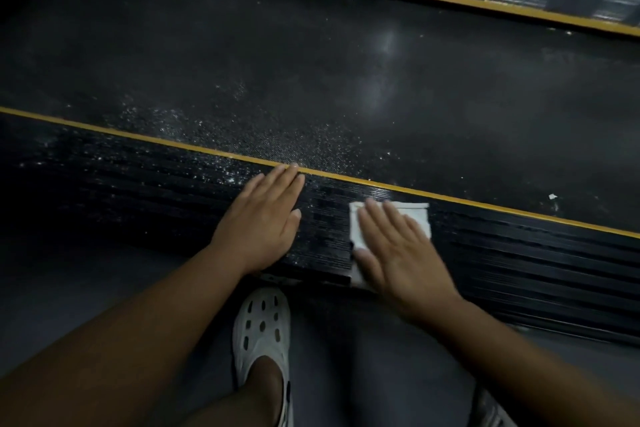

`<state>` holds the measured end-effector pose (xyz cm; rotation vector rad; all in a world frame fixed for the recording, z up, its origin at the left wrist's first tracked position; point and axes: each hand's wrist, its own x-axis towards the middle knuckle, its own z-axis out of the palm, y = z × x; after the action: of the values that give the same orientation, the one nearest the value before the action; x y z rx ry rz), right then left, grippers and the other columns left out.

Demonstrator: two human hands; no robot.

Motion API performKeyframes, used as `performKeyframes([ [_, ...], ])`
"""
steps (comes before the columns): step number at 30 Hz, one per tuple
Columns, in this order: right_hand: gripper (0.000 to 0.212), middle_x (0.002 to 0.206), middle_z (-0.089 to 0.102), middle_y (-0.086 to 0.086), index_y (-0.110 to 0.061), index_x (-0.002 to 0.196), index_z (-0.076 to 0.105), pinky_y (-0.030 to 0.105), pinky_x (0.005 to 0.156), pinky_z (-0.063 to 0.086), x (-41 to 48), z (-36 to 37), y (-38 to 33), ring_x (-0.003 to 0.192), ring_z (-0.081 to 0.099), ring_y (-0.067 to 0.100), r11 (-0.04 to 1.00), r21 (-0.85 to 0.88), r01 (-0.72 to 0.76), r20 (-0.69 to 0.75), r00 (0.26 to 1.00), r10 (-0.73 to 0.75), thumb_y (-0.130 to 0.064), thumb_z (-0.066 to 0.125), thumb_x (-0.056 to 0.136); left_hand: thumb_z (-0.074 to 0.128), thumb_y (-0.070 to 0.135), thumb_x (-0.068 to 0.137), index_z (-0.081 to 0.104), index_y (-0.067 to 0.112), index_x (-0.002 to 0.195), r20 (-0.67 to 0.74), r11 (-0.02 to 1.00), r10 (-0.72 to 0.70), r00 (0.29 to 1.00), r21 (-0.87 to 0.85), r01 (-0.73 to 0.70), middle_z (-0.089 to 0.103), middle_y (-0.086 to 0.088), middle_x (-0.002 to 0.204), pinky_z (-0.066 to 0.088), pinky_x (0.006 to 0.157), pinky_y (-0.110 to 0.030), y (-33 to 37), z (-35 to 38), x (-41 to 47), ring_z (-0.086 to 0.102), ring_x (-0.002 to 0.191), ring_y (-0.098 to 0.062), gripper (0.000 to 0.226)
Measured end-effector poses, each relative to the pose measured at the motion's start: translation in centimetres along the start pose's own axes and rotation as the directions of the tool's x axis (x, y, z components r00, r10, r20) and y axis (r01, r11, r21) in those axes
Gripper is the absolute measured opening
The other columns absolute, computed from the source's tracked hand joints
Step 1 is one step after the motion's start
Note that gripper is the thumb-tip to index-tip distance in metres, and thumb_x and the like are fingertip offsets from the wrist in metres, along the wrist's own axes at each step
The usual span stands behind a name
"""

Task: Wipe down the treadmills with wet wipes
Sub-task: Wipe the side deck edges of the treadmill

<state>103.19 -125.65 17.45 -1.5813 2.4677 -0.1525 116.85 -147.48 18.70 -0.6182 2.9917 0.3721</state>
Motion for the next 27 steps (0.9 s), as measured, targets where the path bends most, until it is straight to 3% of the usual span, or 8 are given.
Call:
performKeyframes([
  [2,0.077,0.167,-0.008,-0.001,-0.023,0.161,0.005,0.041,0.126,0.007,1.5,-0.4,1.1,0.154,-0.013,0.017,0.992,0.038,-0.124,0.003,0.992,0.124,-0.063,-0.004,0.095,0.018,0.044,0.109,0.001,0.019,0.163,0.055,1.000,-0.002,0.998,0.002,0.001,-0.010,0.005,0.170,-0.007,0.126,-0.033,-0.4,-0.6,-0.1,-0.014,0.154,-0.009,0.062],
  [5,0.075,0.168,0.004,0.016,-0.019,0.160,0.021,0.044,0.123,0.011,4.7,-0.5,-1.3,0.155,0.002,0.032,0.977,0.032,-0.211,-0.064,0.975,0.213,-0.058,0.005,0.098,0.009,0.056,0.102,0.001,0.020,0.163,0.040,0.998,-0.023,0.999,0.063,0.020,-0.010,0.005,0.169,-0.007,0.126,-0.033,-2.4,-0.7,-1.1,-0.014,0.154,-0.009,0.071],
  [8,0.066,0.161,0.028,0.019,-0.012,0.155,0.035,0.046,0.121,0.023,3.8,0.6,-4.9,0.148,0.027,0.038,1.000,0.003,-0.011,-0.070,0.998,0.011,-0.050,0.017,0.104,0.005,0.063,0.095,0.010,0.020,0.162,-0.013,0.997,-0.028,1.000,0.077,0.029,0.000,0.004,0.170,0.000,0.127,-0.038,-4.0,0.1,-2.3,-0.006,0.155,-0.011,0.080],
  [11,0.061,0.163,0.029,0.010,-0.013,0.155,0.038,0.046,0.121,0.025,0.4,1.4,-3.7,0.152,0.024,0.027,0.989,-0.019,0.150,-0.025,0.988,-0.150,-0.048,0.025,0.107,0.017,0.057,0.099,0.023,0.017,0.161,-0.059,0.997,-0.008,0.998,0.077,0.013,0.013,0.001,0.169,0.011,0.126,-0.043,-4.1,0.6,-2.3,0.007,0.156,-0.015,0.074],
  [17,0.078,0.169,-0.004,0.002,-0.017,0.162,0.005,0.040,0.126,0.003,6.7,-0.2,-3.4,0.155,-0.007,0.021,0.993,-0.018,-0.114,-0.013,0.993,0.113,-0.057,-0.004,0.095,0.022,0.055,0.098,0.027,0.016,0.160,-0.081,0.996,0.008,0.997,0.088,0.000,0.017,-0.002,0.168,0.012,0.126,-0.043,-4.5,0.6,-2.2,0.012,0.156,-0.017,0.073],
  [21,0.066,0.165,0.023,0.008,-0.011,0.157,0.032,0.046,0.121,0.024,3.5,0.8,-5.6,0.153,0.020,0.030,0.987,-0.060,0.152,-0.031,0.988,-0.154,-0.049,0.017,0.106,0.026,0.055,0.096,0.031,0.016,0.158,-0.088,0.996,0.009,0.996,0.091,-0.001,0.020,-0.003,0.168,0.016,0.125,-0.045,-4.4,0.5,-2.1,0.015,0.155,-0.019,0.074],
  [23,0.062,0.163,0.028,0.006,-0.014,0.154,0.038,0.044,0.118,0.023,1.3,0.8,-3.1,0.151,0.027,0.028,0.981,-0.078,0.178,-0.021,0.983,-0.180,-0.050,0.021,0.106,0.024,0.056,0.097,0.029,0.017,0.159,-0.086,0.996,0.011,0.996,0.091,-0.003,0.018,-0.002,0.168,0.014,0.126,-0.044,-4.5,0.8,-2.1,0.013,0.156,-0.018,0.074],
  [27,0.070,0.168,0.003,-0.002,-0.022,0.162,0.011,0.034,0.123,0.002,4.9,-0.3,-0.9,0.155,-0.002,0.018,0.996,-0.036,-0.079,-0.037,0.996,0.077,-0.057,0.006,0.101,0.024,0.054,0.097,0.028,0.018,0.159,-0.100,0.996,0.015,0.995,0.086,-0.006,0.017,-0.002,0.168,0.012,0.126,-0.043,-4.4,0.8,-2.2,0.012,0.156,-0.018,0.072],
])
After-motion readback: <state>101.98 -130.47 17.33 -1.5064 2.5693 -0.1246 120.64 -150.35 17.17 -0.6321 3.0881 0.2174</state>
